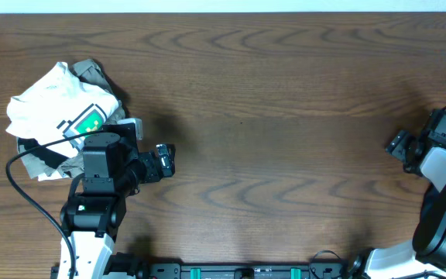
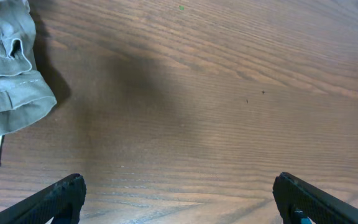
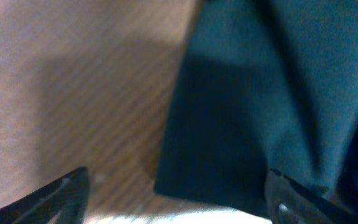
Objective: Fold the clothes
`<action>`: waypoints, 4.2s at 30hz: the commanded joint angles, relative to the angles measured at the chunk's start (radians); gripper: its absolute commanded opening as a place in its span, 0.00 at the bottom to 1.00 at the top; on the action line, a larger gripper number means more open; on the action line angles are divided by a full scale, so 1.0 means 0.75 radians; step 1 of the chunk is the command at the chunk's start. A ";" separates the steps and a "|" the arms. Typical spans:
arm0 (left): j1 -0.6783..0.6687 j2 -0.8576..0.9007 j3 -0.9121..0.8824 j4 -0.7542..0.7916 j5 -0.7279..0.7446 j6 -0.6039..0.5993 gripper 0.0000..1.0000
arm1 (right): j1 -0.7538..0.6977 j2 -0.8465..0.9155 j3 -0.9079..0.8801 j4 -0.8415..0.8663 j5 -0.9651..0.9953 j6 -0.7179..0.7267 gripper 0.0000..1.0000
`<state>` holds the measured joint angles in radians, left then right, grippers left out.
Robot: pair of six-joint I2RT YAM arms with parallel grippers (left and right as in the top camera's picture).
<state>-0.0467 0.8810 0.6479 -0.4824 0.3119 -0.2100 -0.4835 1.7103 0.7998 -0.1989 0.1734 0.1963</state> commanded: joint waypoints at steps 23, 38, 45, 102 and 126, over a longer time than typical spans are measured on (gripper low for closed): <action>0.005 0.003 0.028 0.027 0.013 -0.008 0.98 | 0.338 0.081 0.263 -0.006 -0.860 -0.028 0.01; 0.005 0.003 0.028 0.027 0.013 -0.008 0.98 | 1.115 0.081 0.783 0.038 -0.704 -0.101 0.01; 0.005 0.020 0.028 0.027 0.013 -0.008 0.98 | 1.311 0.102 0.789 0.091 -0.610 -0.109 0.01; -0.261 1.534 0.577 0.799 0.022 -0.226 0.06 | 0.672 -0.119 0.372 -1.081 -0.276 0.152 0.80; 0.082 0.951 0.575 -0.086 -0.083 -0.196 0.06 | 0.579 -0.119 0.372 -1.085 -0.263 0.159 0.81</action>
<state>0.0219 1.5913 1.0775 -0.5262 0.2619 -0.3660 -0.0410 1.6165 1.0828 -0.9947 -0.0299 0.3145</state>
